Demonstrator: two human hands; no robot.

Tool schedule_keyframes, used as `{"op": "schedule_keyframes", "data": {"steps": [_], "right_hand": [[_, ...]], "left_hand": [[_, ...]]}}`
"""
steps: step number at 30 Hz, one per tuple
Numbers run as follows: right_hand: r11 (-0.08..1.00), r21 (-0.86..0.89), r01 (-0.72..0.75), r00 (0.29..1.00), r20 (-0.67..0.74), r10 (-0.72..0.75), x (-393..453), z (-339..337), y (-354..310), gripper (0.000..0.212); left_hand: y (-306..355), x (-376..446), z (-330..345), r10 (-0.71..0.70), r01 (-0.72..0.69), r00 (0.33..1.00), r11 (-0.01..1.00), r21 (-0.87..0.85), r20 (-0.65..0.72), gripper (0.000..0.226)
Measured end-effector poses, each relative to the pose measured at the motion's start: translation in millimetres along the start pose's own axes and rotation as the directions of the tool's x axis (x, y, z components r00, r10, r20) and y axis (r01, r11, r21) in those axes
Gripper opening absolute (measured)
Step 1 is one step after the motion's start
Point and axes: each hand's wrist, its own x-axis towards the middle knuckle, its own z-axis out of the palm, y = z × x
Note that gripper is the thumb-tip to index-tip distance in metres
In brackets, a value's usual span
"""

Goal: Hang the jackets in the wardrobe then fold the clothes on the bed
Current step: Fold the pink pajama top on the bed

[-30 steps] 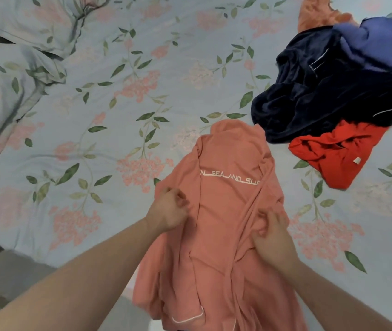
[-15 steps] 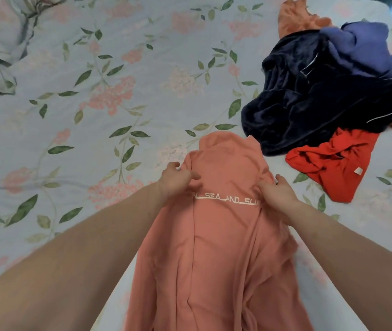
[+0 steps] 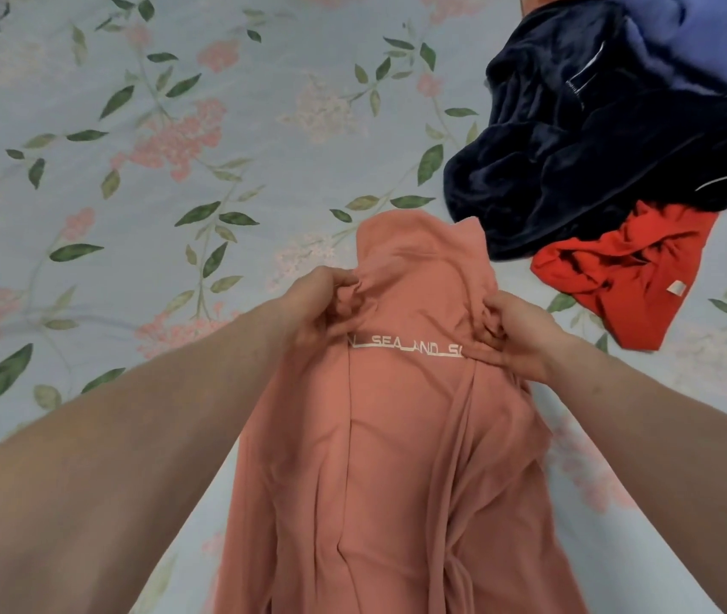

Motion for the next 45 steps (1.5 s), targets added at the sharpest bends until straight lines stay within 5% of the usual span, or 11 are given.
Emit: {"op": "schedule_keyframes", "data": {"steps": [8, 16, 21, 24, 28, 30, 33, 37, 39, 42, 45], "right_hand": [[0.929, -0.221, 0.298, 0.953, 0.006, -0.304, -39, -3, -27, 0.026], [0.458, -0.540, 0.706, 0.681, 0.343, -0.647, -96, -23, -12, 0.035], [0.070, -0.610, 0.789, 0.524, 0.609, -0.595, -108, -45, 44, 0.050], [-0.123, -0.651, 0.749, 0.522, 0.694, -0.496, -108, -60, 78, 0.053], [-0.295, -0.759, 0.580, 0.660, 0.651, -0.376, -101, -77, 120, 0.042], [-0.238, -0.817, 0.525, 0.729, 0.576, -0.370, -104, -79, 134, 0.035], [-0.048, -0.843, 0.535, 0.749, 0.500, -0.436, -114, -72, 143, 0.035], [0.289, -0.823, 0.489, 0.842, 0.358, -0.405, -131, -47, 146, 0.074], [0.445, -0.799, 0.405, 0.892, 0.238, -0.384, -133, -37, 143, 0.091], [0.412, -0.789, 0.456, 0.857, 0.263, -0.443, -130, -25, 141, 0.053], [0.249, -0.781, 0.573, 0.774, 0.417, -0.476, -128, -16, 144, 0.011]], "left_hand": [[9, -20, -13, 0.365, -0.323, 0.926, 0.898, 0.299, -0.093, 0.024], [-27, -90, -30, 0.733, -0.589, 0.679, 0.514, 0.624, 0.037, 0.019], [-87, -106, -66, 0.783, -0.647, 0.558, 0.204, 0.734, 0.275, 0.015], [-124, -114, -86, 0.706, -0.589, 0.589, 0.042, 0.807, 0.393, 0.015], [-163, -112, -109, 0.499, -0.402, 0.793, -0.003, 0.916, 0.350, 0.009], [-170, -113, -109, 0.409, -0.323, 0.864, 0.002, 0.946, 0.294, 0.012], [-165, -120, -89, 0.517, -0.262, 0.838, 0.101, 0.960, 0.174, 0.024], [-151, -115, -52, 0.511, -0.302, 0.838, 0.148, 0.942, 0.189, 0.075], [-145, -109, -34, 0.432, -0.341, 0.883, 0.316, 0.886, 0.185, 0.097], [-138, -92, -12, 0.331, -0.258, 0.942, 0.600, 0.758, 0.058, 0.089], [-140, -84, -6, 0.476, -0.403, 0.858, 0.386, 0.830, 0.196, 0.033]]}}
